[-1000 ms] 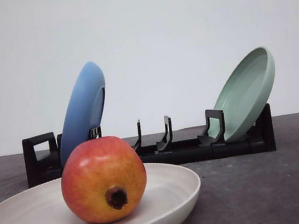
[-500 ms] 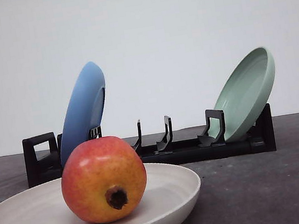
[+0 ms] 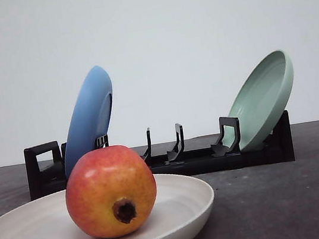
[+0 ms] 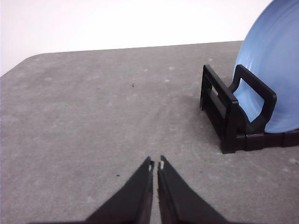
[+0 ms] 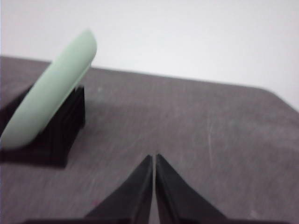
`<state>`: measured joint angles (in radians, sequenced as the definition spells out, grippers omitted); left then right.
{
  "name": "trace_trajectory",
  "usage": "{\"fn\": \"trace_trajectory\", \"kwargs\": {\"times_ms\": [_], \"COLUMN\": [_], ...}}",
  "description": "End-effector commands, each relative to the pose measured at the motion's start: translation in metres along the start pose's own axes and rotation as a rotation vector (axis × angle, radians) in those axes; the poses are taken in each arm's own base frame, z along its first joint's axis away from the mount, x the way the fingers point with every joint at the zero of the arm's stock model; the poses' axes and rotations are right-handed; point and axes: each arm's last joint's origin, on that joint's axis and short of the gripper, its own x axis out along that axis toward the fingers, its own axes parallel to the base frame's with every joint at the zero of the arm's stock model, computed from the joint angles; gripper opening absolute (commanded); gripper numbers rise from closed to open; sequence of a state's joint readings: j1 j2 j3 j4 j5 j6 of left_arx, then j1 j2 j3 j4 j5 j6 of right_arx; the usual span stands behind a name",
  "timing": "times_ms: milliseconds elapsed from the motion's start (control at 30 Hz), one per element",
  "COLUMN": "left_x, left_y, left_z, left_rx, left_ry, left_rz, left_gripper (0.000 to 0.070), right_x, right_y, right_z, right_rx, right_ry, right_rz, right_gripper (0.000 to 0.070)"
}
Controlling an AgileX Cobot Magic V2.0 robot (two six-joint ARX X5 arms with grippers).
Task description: Place pomegranate in white plate
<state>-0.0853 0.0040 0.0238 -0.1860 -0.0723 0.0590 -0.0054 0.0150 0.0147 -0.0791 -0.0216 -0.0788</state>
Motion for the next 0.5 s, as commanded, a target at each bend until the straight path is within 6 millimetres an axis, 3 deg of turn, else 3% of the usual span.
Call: {"fn": "trace_trajectory", "kwargs": {"times_ms": [0,100,467], "left_x": [0.0011,0.0011,0.0011], "left_y": [-0.0003,-0.0003,-0.0003], "left_z": [-0.0038,-0.0038,-0.0038], "left_rx": [-0.004,-0.004,-0.004], "left_ry": [0.011,0.011,0.011], "left_rz": [-0.002,-0.002,-0.002], "left_gripper": [0.0,0.0,0.0], "right_x": [-0.0005,-0.0009,-0.0007], "right_y": [0.0007,0.0013,0.0012], "right_z": [-0.0035,-0.0106,-0.0084], "right_rx": [0.001,0.002,0.028], "right_ry": [0.025,0.099,0.076], "right_rz": [0.004,0.01,0.008], "right_gripper": [0.0003,0.0003,0.0003]}}
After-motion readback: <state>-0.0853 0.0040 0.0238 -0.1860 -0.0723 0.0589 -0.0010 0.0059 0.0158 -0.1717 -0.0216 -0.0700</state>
